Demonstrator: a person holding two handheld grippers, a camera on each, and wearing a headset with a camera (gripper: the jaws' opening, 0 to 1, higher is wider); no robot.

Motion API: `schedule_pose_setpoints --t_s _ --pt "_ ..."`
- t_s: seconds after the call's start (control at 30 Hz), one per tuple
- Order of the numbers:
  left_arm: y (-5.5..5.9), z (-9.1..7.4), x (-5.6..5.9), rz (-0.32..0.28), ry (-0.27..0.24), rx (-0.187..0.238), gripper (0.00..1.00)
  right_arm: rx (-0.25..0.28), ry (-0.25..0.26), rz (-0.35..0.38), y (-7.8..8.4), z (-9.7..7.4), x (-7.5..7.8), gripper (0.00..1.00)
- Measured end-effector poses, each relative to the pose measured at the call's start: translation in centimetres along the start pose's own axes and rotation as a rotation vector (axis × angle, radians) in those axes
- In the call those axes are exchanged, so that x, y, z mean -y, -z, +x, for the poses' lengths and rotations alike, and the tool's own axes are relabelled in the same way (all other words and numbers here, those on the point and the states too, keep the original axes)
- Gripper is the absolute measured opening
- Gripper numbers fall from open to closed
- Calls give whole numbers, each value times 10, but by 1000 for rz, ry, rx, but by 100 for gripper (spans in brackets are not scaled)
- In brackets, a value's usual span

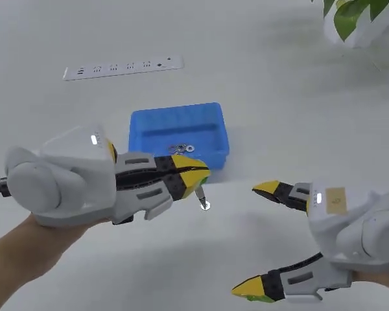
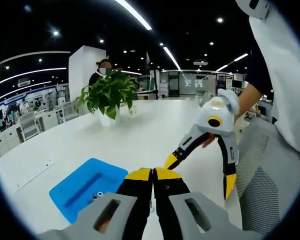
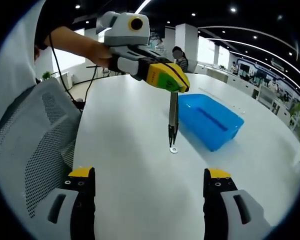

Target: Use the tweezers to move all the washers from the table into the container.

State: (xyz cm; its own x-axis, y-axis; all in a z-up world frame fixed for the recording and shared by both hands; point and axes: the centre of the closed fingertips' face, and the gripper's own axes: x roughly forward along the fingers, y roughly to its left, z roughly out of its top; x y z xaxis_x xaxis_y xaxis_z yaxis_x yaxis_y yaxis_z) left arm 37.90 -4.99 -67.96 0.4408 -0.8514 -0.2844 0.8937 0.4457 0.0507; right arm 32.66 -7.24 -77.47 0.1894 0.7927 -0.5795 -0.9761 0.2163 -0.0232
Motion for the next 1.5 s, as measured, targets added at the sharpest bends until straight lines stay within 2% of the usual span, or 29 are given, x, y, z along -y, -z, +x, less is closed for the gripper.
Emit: schedule_pose_setpoints --t_s 0.23,0.53,0.67,1.2,1.3,1.43,1.5 --pt "6 3 0 7 29 -11 4 -5 -9 6 3 0 -2 90" --pt "11 2 -2 30 41 -23 4 -5 -16 11 2 2 -2 89" --pt "16 2 -4 46 37 -42 4 -3 -21 7 0 4 -3 89" --pt "18 5 -2 40 61 -37 4 -6 -35 11 0 6 -4 87" --pt "17 5 3 22 91 -53 4 -1 -43 12 -4 10 -4 87" --pt "16 6 1 14 92 -66 4 -2 -58 -10 -11 23 4 85" --pt "16 7 0 3 95 -69 4 -4 -72 -18 -17 30 12 79"
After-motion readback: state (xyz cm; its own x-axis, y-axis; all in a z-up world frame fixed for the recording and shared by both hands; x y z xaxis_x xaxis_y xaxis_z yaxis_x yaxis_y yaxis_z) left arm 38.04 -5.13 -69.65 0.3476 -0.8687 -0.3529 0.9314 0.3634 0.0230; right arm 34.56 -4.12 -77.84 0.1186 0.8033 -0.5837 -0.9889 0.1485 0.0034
